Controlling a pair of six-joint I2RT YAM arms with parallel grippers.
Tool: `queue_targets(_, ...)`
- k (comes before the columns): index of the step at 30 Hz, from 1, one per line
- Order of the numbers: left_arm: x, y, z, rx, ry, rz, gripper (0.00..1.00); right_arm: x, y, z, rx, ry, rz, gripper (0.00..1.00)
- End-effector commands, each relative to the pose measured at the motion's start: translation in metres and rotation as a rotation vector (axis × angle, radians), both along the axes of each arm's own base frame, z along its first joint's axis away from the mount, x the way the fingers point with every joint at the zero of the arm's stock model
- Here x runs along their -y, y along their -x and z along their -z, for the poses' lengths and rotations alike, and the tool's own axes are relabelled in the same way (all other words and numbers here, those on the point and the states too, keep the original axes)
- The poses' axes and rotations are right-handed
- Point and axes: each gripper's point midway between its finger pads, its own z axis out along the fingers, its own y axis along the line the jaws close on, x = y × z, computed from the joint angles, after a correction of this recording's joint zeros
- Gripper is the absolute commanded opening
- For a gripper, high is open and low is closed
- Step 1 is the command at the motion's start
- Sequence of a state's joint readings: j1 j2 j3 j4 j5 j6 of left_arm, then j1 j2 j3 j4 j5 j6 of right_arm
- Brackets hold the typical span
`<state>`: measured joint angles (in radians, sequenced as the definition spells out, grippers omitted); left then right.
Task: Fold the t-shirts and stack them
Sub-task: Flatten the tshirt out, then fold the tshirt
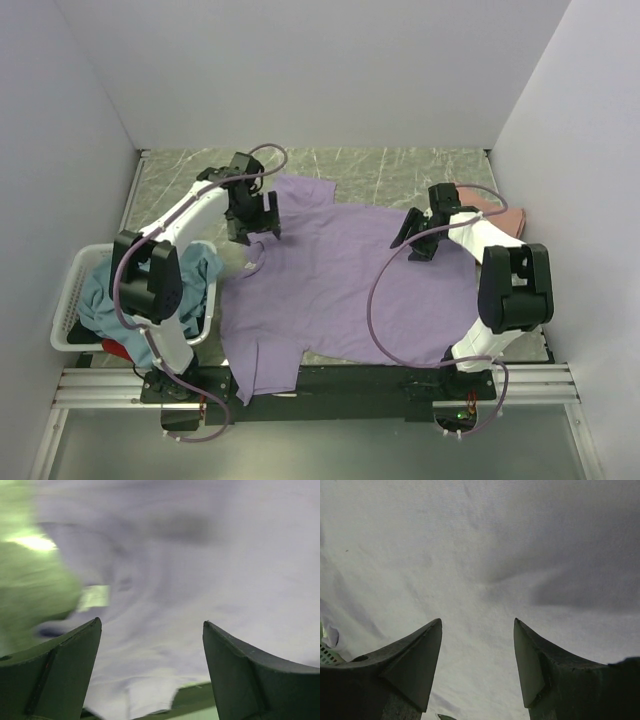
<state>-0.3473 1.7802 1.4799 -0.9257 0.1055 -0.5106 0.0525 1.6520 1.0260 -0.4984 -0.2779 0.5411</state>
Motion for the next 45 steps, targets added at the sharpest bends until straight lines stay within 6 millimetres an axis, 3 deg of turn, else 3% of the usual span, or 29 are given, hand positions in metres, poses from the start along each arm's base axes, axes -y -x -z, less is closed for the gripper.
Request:
queue_targets(1, 0.054, -0.003, -0.009, -0.002, 0.232, 0.048, 0.87, 0.003, -0.003, 0.006, 0.004, 0.008, 0.001, 0.66)
queue_targets(4, 0.066, 0.007, 0.020, -0.073, 0.287, 0.045, 0.88, 0.003, -0.002, 0.011, -0.012, 0.008, 0.002, 0.66)
queue_targets(8, 0.062, 0.006, 0.056, -0.138, 0.243, 0.021, 0.88, 0.005, -0.002, 0.019, -0.048, 0.024, -0.003, 0.65)
queue_targets(12, 0.051, -0.004, 0.078, -0.157, 0.162, 0.007, 0.88, 0.007, -0.007, 0.025, -0.081, 0.035, -0.003, 0.64)
queue_targets(17, 0.047, -0.027, 0.091, -0.161, 0.151, -0.017, 0.88, 0.009, -0.013, 0.029, -0.107, 0.047, -0.001, 0.63)
queue_targets(29, 0.048, -0.080, 0.104, -0.156, 0.123, 0.013, 0.88, 0.018, -0.052, 0.034, -0.140, 0.063, 0.020, 0.63)
queue_targets(36, 0.036, -0.124, 0.104, -0.117, 0.138, -0.025, 0.88, 0.023, -0.102, 0.022, -0.106, 0.062, 0.032, 0.63)
queue_targets(37, 0.040, -0.138, 0.091, -0.074, 0.153, -0.014, 0.88, 0.023, -0.107, 0.021, -0.106, 0.062, 0.031, 0.63)
queue_targets(38, 0.039, -0.143, 0.096, -0.070, 0.149, 0.015, 0.89, 0.025, -0.108, 0.024, -0.125, 0.065, 0.033, 0.63)
queue_targets(40, 0.048, -0.158, 0.082, -0.018, 0.200, 0.070, 0.89, 0.024, -0.125, 0.013, -0.094, 0.054, 0.035, 0.63)
queue_targets(41, 0.048, -0.160, 0.078, -0.008, 0.202, 0.072, 0.88, 0.023, -0.123, 0.016, -0.109, 0.050, 0.033, 0.63)
queue_targets(45, 0.061, -0.169, 0.048, 0.089, 0.307, 0.110, 0.89, 0.017, -0.141, -0.004, -0.059, 0.017, 0.022, 0.63)
